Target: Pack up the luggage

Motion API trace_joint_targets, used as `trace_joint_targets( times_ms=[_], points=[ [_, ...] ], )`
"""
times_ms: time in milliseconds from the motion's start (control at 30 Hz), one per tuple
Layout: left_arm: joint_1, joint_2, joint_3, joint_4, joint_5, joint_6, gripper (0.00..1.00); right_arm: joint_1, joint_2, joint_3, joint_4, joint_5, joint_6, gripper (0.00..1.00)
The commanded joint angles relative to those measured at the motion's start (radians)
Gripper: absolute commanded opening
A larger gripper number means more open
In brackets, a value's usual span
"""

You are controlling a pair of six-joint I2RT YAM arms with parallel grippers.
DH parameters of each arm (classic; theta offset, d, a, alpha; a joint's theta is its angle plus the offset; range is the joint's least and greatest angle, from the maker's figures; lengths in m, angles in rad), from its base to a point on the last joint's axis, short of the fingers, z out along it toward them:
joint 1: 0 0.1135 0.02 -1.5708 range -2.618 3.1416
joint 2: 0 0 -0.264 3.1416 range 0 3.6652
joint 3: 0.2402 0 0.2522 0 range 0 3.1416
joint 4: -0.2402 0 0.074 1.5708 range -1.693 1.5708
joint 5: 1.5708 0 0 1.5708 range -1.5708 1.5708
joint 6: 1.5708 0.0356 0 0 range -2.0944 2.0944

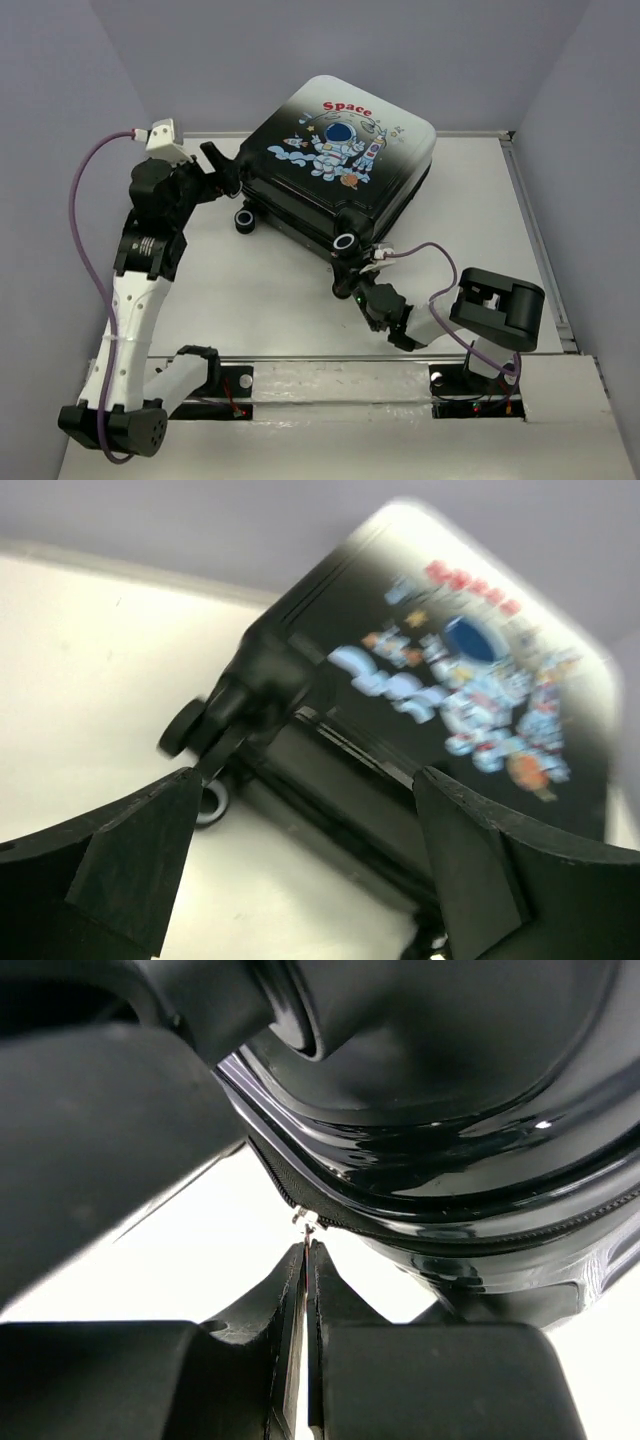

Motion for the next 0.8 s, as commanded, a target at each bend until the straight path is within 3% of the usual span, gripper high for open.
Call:
trace_joint_targets(
  times_ms=[0, 267, 400, 567, 700, 767],
  points=[
    [0.053, 0.171, -0.064, -0.108, -0.005, 0.144, 0.98, 0.029, -0.047, -0.050, 0.310, -0.022, 0.034, 0.07],
    [0.107, 0.418, 0.111, -0.067, 0.075, 0.222, 0.99, 0.029, -0.078, -0.070, 0.291, -0.056, 0.020, 0.07],
    [0.107, 0.529, 0.181, -0.082, 0.039, 0.246, 0.97, 0.029, -0.071, -0.068, 0.296, -0.064, 0.012, 0.07],
    [0.106, 0.560, 0.197, -0.056, 0.036, 0.262, 0.92, 0.029, -0.059, -0.062, 0.299, -0.070, 0.001, 0.07],
    [0.106, 0.624, 0.207, -0.056, 0.107, 0.271, 0.82, 0.029, -0.050, -0.055, 0.300, -0.078, 0.006, 0.07],
    [0.106, 0.655, 0.198, -0.051, 0.150, 0.271, 0.65, 0.029, -0.048, -0.053, 0.300, -0.082, 0.006, 0.07]
  ],
)
